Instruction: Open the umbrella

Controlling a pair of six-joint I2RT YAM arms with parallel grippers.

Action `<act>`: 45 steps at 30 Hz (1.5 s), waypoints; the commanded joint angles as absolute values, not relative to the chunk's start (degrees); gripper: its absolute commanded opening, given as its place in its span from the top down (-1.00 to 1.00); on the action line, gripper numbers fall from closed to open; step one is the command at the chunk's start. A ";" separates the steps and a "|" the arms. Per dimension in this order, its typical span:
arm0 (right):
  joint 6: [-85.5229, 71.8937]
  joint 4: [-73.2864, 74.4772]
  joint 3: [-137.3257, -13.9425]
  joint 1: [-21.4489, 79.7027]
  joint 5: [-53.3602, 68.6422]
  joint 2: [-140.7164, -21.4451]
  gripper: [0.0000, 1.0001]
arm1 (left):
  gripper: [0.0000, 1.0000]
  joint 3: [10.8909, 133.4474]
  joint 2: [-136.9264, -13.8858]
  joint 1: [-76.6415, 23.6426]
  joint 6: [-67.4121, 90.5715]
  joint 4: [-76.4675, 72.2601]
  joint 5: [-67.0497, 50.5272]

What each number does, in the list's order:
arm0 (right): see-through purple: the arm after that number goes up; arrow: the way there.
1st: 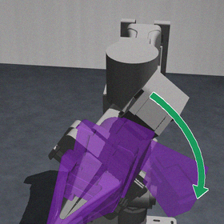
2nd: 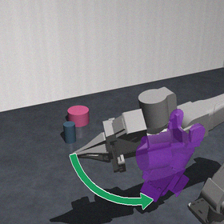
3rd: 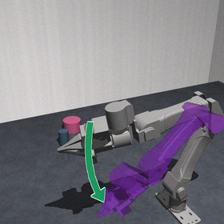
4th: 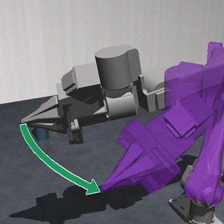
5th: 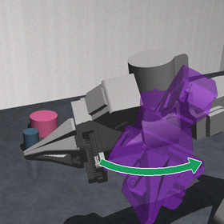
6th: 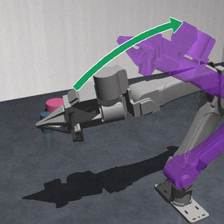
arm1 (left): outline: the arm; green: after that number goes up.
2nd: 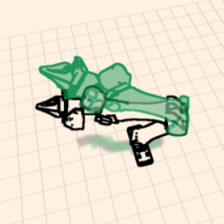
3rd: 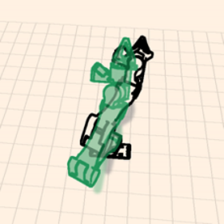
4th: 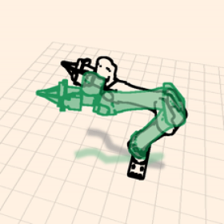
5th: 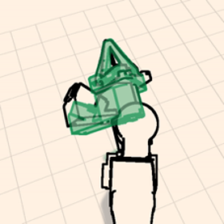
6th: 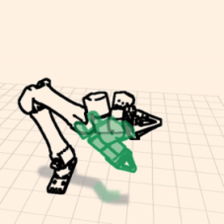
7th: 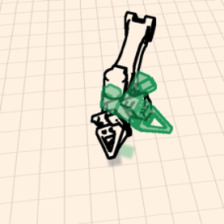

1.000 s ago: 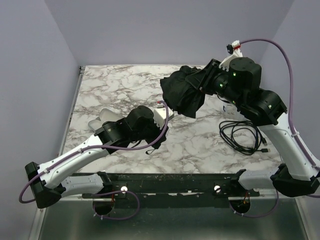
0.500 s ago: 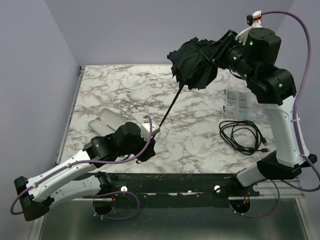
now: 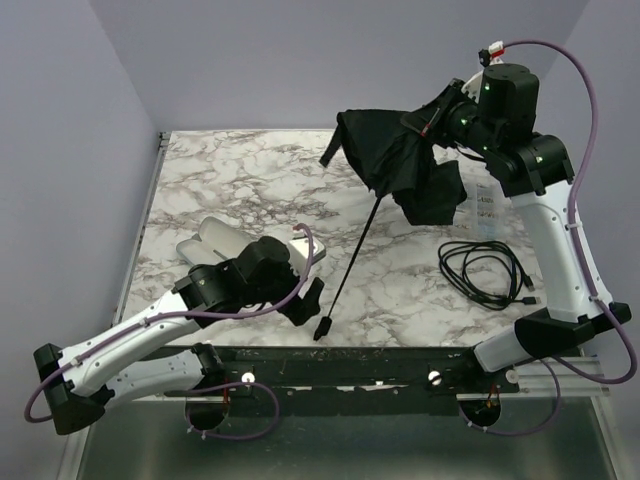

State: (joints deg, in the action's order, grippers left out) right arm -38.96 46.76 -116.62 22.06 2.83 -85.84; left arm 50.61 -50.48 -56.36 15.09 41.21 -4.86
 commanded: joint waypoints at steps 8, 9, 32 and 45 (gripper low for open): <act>-40.53 41.35 -113.85 22.08 7.90 -81.78 0.99 | -0.70 58.34 -64.10 -56.51 17.00 32.09 -3.77; -40.38 41.52 -114.18 22.06 7.89 -81.81 0.99 | -0.69 58.04 -65.45 -56.51 17.49 31.40 -4.03; -40.83 41.95 -116.98 20.49 8.15 -84.56 0.99 | 1.00 38.86 -65.72 -56.57 34.47 12.59 -21.02; -39.65 45.62 -113.52 20.21 2.59 -80.92 -1.00 | 1.00 54.54 -62.02 -55.26 46.98 14.75 -27.30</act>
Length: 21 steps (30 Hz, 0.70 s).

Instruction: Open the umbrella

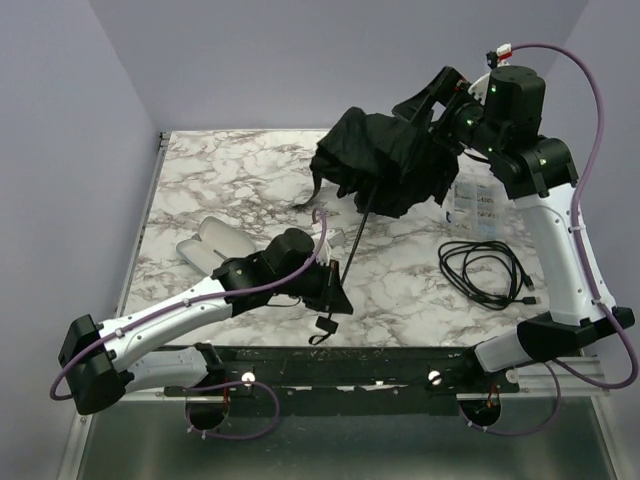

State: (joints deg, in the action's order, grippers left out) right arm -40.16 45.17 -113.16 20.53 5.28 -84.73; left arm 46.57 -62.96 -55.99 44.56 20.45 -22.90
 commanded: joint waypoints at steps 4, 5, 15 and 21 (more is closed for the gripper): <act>-42.31 40.42 -108.06 20.21 6.07 -74.69 -1.00 | 1.00 58.20 -63.02 -52.45 52.94 9.48 -32.68; -43.66 38.82 -106.30 20.21 6.70 -72.84 -1.00 | 1.00 58.10 -63.10 -51.62 55.18 6.61 -34.52; -46.46 28.66 -102.16 20.21 4.75 -61.26 -1.00 | 1.00 56.81 -64.21 -43.60 71.96 -14.19 -43.85; -56.84 18.27 -84.93 20.22 8.18 -54.90 -0.79 | 1.00 53.88 -64.12 -43.51 79.69 -24.89 -42.70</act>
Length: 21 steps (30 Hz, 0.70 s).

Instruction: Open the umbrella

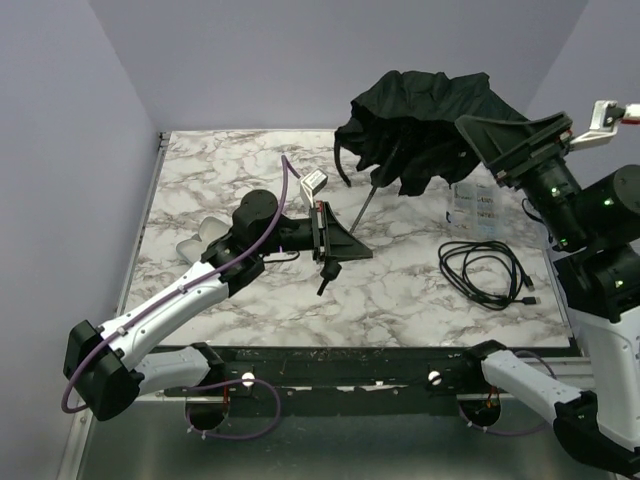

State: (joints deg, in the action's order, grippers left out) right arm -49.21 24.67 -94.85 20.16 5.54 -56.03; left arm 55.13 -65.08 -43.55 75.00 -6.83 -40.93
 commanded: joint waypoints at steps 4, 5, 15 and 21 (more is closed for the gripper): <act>-61.25 15.62 -77.70 20.21 10.33 -55.26 -0.45 | 1.00 51.89 -64.75 -43.62 85.10 -32.83 -41.97; -61.97 14.18 -76.06 20.21 11.29 -55.60 -0.43 | 1.00 51.49 -64.84 -43.66 86.23 -34.76 -41.99; -63.35 10.11 -73.84 20.80 14.01 -62.54 -0.35 | 1.00 51.50 -64.86 -44.64 87.40 -38.53 -41.94; -63.61 6.91 -74.64 23.90 13.90 -67.13 -0.21 | 1.00 51.52 -65.96 -46.12 87.41 -39.71 -42.16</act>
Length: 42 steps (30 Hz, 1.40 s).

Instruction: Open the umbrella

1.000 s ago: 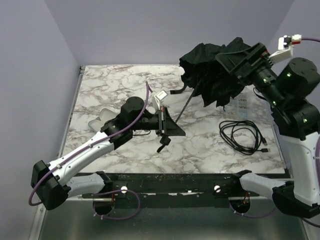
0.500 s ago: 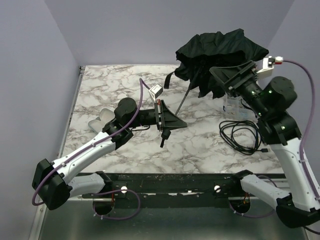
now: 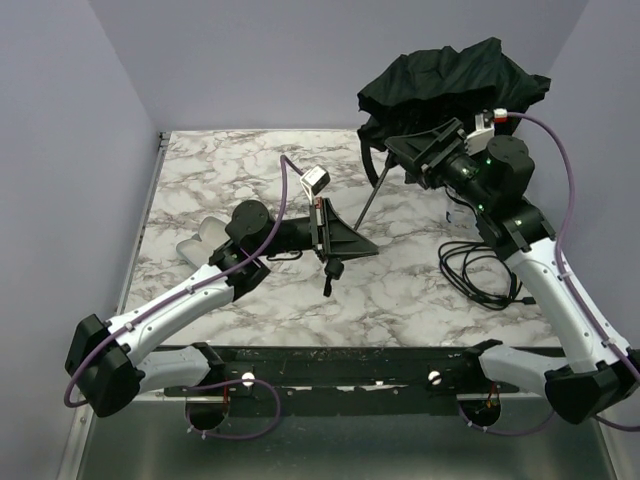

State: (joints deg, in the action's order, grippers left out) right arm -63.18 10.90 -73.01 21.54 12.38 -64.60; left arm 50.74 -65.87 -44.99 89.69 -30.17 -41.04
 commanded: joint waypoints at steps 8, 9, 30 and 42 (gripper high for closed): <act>-59.34 8.94 -74.66 28.90 11.76 -69.36 0.98 | 1.00 50.46 -65.56 -46.80 85.59 -38.04 -42.73; -58.74 9.57 -74.49 28.87 11.70 -69.09 0.99 | 1.00 50.41 -65.14 -46.85 84.16 -36.36 -42.59; -52.42 30.81 -80.18 29.91 9.65 -68.84 0.99 | -0.97 62.83 -60.81 -47.50 49.59 17.02 -23.59; -51.23 37.93 -81.87 36.42 2.17 -73.76 0.99 | -0.91 73.58 -64.28 -55.08 40.70 36.92 -2.83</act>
State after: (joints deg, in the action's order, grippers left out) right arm -52.82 38.26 -81.14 34.63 6.17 -73.97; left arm 70.15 -62.85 -52.75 44.60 26.96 -13.67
